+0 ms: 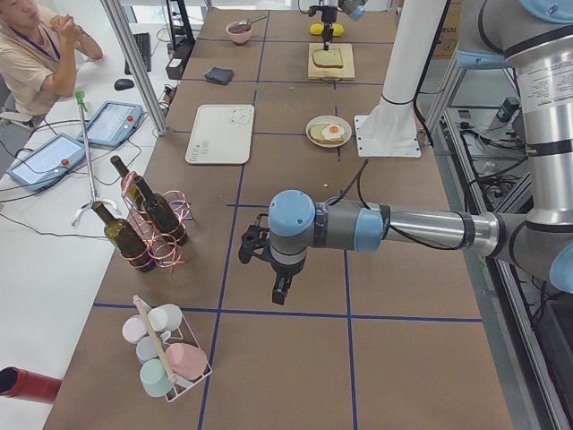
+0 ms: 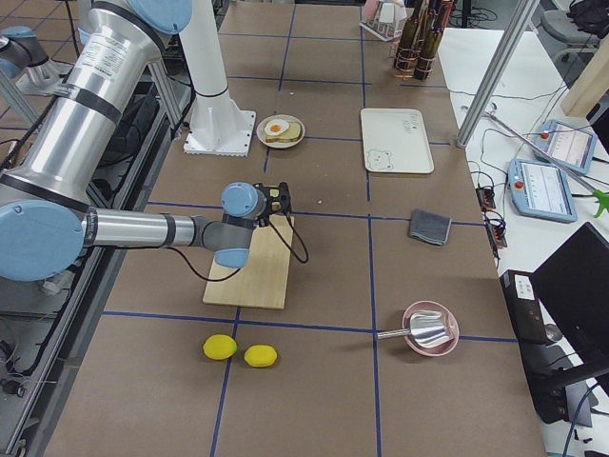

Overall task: Make sandwich and place on tray
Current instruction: 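Grasp the bread slice edge with the right gripper and lift, then carry the bread slice with the right gripper over the egg plate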

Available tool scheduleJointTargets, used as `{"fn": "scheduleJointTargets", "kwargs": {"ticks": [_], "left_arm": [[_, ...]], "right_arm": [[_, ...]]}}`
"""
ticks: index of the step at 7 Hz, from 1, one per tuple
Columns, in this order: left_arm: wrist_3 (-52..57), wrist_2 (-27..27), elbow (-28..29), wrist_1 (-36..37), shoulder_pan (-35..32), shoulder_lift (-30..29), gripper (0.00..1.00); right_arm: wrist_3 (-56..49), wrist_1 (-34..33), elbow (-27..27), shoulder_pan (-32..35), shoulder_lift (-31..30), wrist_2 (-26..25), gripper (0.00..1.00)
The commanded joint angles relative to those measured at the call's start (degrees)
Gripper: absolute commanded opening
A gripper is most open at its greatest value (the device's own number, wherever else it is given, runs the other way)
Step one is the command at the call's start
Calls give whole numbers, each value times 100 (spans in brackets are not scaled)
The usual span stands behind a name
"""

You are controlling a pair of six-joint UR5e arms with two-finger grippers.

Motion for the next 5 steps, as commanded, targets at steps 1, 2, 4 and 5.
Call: {"fn": "scheduleJointTargets", "kwargs": {"ticks": [1, 2, 4, 5], "left_arm": [[-2, 0, 18, 12, 0, 1, 100], [6, 0, 27, 3, 0, 9, 100], [6, 0, 36, -5, 0, 1, 100], [6, 0, 36, -6, 9, 1, 100]], "right_arm": [[572, -915, 73, -294, 1373, -54, 0], [1035, -1441, 73, -540, 2119, -202, 0], [1137, -2303, 64, -1610, 3106, -1629, 0], [1137, -2612, 21, -2059, 3459, -1906, 0]]}}
